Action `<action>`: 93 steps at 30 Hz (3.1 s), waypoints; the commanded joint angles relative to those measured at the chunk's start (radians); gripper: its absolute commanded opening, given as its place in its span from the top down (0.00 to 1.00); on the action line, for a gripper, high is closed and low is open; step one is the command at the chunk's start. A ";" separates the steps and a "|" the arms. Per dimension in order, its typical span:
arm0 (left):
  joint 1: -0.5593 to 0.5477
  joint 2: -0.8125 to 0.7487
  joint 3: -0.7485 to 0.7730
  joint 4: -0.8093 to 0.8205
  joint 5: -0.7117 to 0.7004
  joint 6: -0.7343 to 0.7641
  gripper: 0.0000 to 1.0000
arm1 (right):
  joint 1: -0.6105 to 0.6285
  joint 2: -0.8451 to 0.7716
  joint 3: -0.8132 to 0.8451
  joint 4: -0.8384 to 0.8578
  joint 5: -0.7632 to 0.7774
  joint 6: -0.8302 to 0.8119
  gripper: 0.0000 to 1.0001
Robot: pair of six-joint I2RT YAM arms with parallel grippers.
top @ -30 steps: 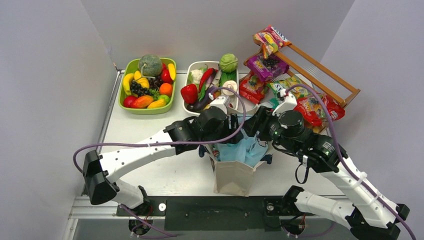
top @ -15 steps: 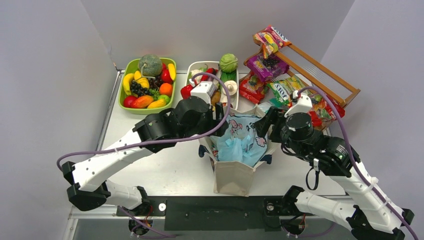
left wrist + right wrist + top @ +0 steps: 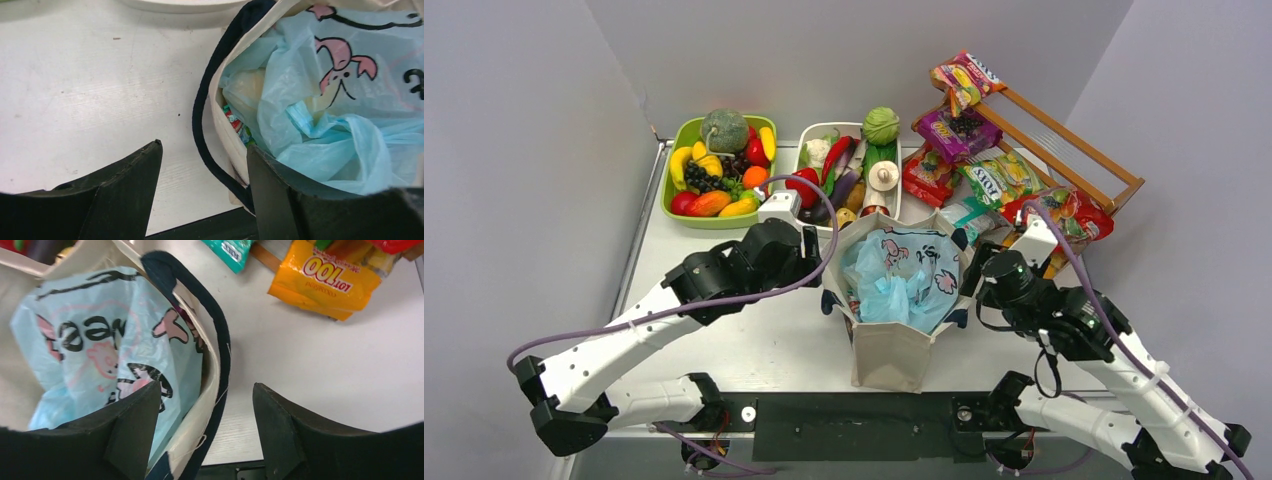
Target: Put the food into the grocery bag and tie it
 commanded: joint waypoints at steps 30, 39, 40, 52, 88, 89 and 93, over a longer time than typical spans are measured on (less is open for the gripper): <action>-0.048 0.178 0.222 0.328 0.337 0.014 1.00 | 0.032 0.259 0.297 0.293 -0.407 -0.117 1.00; -0.064 0.157 0.123 0.465 0.441 -0.006 1.00 | 0.162 0.359 0.276 0.417 -0.388 -0.077 1.00; -0.064 0.150 0.108 0.474 0.442 -0.008 1.00 | 0.167 0.365 0.272 0.422 -0.383 -0.075 1.00; -0.061 -0.064 -0.169 0.427 0.323 -0.021 1.00 | 0.202 0.370 0.148 0.509 -0.370 -0.039 1.00; 0.074 -0.254 -0.157 0.158 0.144 0.151 0.29 | 0.220 0.281 0.089 0.500 -0.257 -0.007 0.47; 0.073 -0.254 -0.129 0.120 0.132 0.153 0.28 | 0.221 0.281 0.098 0.482 -0.252 -0.015 0.45; 0.074 -0.266 -0.053 0.013 0.050 0.177 0.27 | 0.222 0.265 0.147 0.432 -0.219 -0.031 0.35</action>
